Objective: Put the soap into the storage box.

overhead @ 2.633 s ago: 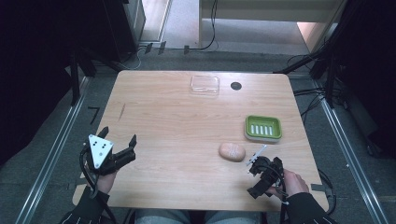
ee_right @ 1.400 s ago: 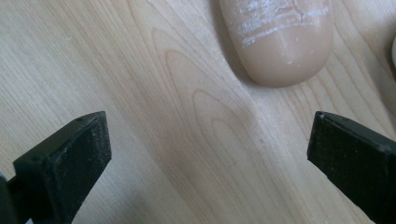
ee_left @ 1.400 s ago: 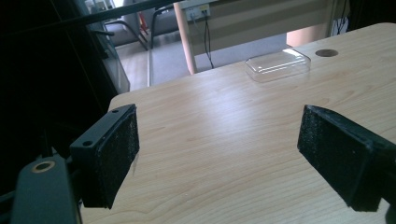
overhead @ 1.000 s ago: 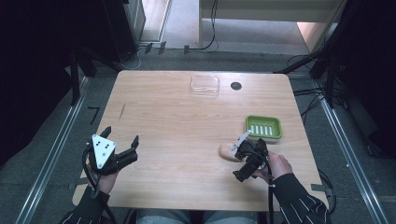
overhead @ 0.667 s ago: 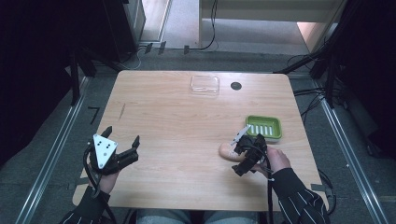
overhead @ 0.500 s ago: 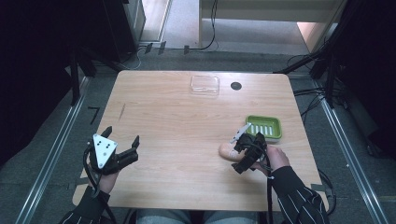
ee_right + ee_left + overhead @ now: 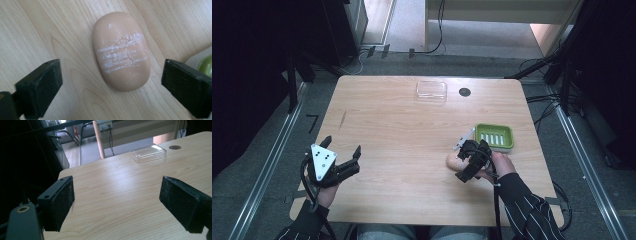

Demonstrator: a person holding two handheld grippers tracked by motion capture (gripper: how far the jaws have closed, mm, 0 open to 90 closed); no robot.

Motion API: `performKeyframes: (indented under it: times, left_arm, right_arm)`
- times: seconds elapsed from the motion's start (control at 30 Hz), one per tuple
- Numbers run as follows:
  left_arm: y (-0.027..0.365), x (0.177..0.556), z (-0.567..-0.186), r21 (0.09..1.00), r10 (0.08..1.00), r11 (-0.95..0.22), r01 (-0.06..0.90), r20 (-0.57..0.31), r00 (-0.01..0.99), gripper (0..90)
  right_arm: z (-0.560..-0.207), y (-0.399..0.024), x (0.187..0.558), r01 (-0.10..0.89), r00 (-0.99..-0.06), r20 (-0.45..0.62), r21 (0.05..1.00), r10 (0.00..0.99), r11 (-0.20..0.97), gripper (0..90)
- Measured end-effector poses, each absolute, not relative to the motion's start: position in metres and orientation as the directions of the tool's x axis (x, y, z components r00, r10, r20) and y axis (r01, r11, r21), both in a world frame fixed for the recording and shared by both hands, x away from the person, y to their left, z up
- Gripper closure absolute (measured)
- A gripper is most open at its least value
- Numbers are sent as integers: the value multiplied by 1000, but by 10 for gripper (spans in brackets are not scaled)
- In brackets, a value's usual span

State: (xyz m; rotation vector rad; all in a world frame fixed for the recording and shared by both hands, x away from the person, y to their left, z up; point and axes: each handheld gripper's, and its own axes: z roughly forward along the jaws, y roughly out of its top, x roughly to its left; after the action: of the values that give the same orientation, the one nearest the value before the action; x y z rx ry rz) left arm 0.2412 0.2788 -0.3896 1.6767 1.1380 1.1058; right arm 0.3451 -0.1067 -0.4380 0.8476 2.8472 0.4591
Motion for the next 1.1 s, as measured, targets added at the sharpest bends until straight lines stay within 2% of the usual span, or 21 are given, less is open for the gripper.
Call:
performKeyframes:
  times: [0.27,0.4,0.93,1.03,1.1]
  left_arm:
    - [277,242,-390,930,951,-272,248,221,215,132]
    - [277,242,-390,931,952,-268,247,218,213,132]
    - [277,242,-390,931,952,-269,246,218,216,132]
    - [277,242,-390,932,952,-267,247,216,215,133]
    - [277,242,-390,932,953,-266,246,216,215,133]
  right_arm:
    - [-442,-105,353,514,-830,-45,322,555,795,79]
    - [-445,-102,356,513,-834,-41,306,550,802,134]
    - [-454,-95,367,502,-845,-47,276,533,820,218]
    - [-456,-93,368,478,-856,-67,270,512,836,279]
    - [-456,-92,368,476,-858,-70,269,510,837,285]
